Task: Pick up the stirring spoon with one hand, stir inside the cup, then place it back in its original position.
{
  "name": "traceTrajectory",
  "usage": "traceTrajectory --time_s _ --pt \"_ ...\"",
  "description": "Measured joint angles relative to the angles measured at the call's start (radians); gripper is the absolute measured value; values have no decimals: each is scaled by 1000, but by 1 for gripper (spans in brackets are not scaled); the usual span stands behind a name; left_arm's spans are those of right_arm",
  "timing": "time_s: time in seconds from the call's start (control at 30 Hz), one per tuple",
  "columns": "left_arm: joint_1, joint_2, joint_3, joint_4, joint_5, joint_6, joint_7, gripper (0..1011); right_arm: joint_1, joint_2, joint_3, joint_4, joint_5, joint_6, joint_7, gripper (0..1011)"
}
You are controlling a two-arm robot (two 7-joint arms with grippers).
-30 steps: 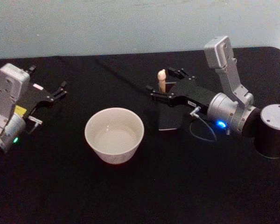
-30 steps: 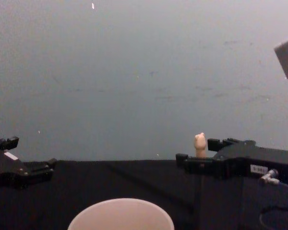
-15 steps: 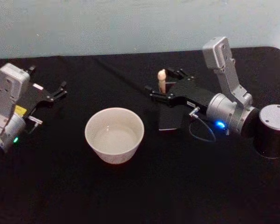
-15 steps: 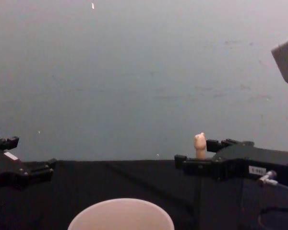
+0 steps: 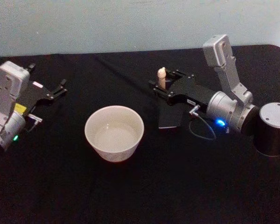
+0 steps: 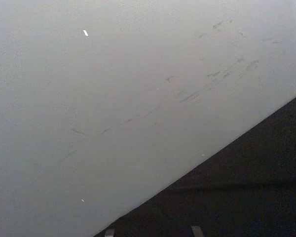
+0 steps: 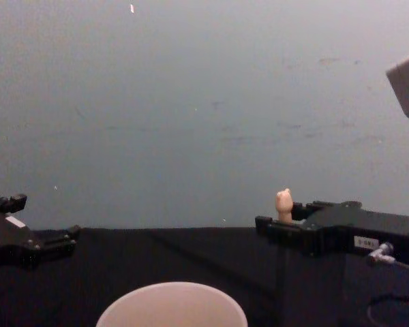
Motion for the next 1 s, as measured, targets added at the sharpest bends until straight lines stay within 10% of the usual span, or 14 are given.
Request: traceTrajectory --time_s 0.43,1.0 --pt "0 0 0 0 0 0 0 1001 0 0 0 -1 1 1 0 200" --pt "0 0 0 0 0 0 0 1001 -12 3 15 -19 6 -5 5 166"
